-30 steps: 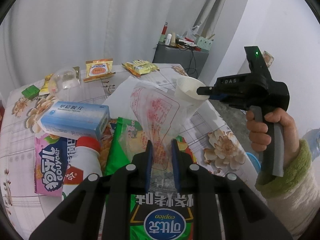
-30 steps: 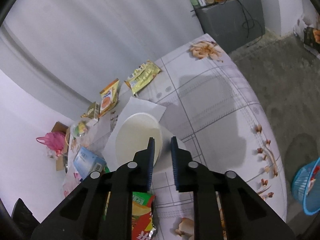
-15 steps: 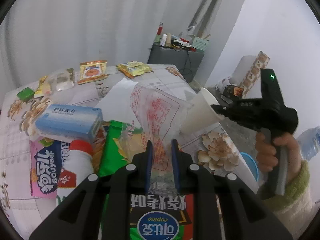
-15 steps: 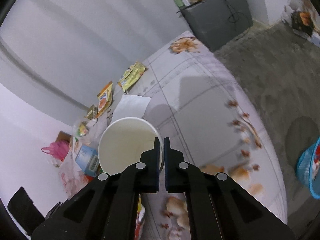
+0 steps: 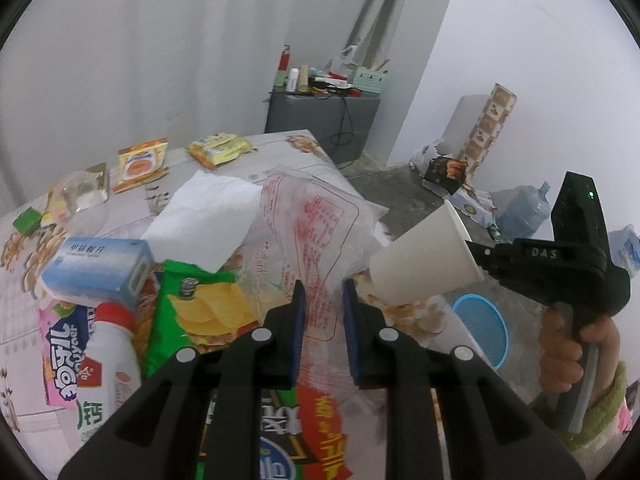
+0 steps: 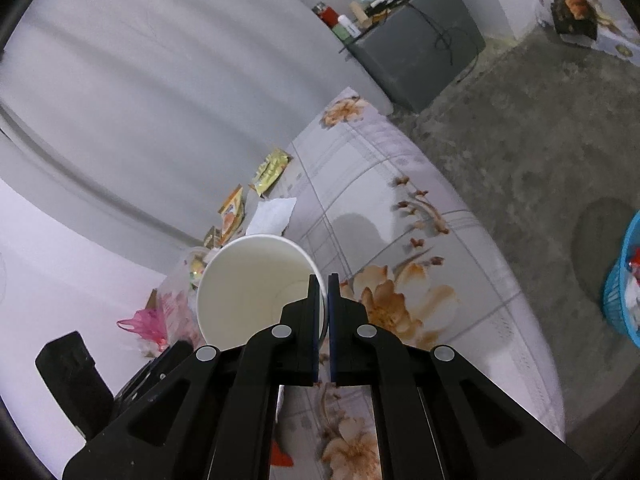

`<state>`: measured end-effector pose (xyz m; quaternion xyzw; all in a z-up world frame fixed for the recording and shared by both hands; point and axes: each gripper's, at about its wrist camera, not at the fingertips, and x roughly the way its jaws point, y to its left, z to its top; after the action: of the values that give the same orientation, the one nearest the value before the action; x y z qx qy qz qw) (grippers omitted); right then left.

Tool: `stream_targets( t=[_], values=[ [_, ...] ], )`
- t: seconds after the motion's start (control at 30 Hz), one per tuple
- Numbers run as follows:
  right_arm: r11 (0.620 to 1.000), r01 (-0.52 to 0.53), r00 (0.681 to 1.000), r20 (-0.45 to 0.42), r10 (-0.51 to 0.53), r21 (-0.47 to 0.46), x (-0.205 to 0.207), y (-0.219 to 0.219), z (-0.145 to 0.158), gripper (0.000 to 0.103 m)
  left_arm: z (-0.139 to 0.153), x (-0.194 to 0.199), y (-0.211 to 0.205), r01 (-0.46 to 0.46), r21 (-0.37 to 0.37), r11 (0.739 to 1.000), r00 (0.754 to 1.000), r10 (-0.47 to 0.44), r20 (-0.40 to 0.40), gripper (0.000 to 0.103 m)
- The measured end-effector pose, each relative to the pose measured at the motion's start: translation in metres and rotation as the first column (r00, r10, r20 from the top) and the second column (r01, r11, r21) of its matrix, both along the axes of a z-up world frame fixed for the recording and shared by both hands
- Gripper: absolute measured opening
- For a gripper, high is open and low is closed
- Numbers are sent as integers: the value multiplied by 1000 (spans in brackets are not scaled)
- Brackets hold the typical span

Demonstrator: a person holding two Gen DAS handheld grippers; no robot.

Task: Collect trash
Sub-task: 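Grasp the white paper cup rim with the right gripper while the left holds the bag, then carry bag and cup over the blue basket and open both grippers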

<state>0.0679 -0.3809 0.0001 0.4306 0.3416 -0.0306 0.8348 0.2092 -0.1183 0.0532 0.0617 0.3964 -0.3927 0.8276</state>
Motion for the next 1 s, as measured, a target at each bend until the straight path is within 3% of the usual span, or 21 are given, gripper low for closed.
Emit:
stream_targets(
  t=[0.47,0.7,0.8,1.0],
  values=[
    [993,111,989,90,-115,45,-70,-46,11,2,19,-35,-65,132,-11,991,991,-132,16,17],
    [969,240,963,106,-246,65,-128,-89,11,2,19,-59,-123,258,-28,966,966,-259,-12,17],
    [943,327,939,95,-331,61,-162,-112,5,2,17,-72,-154,327,-32,944,944,-328,-37,17],
    [836,547,837,5,-548,47,-246,-159,-26,2,1,-107,-227,467,-39,884,873,-467,-138,18]
  ],
)
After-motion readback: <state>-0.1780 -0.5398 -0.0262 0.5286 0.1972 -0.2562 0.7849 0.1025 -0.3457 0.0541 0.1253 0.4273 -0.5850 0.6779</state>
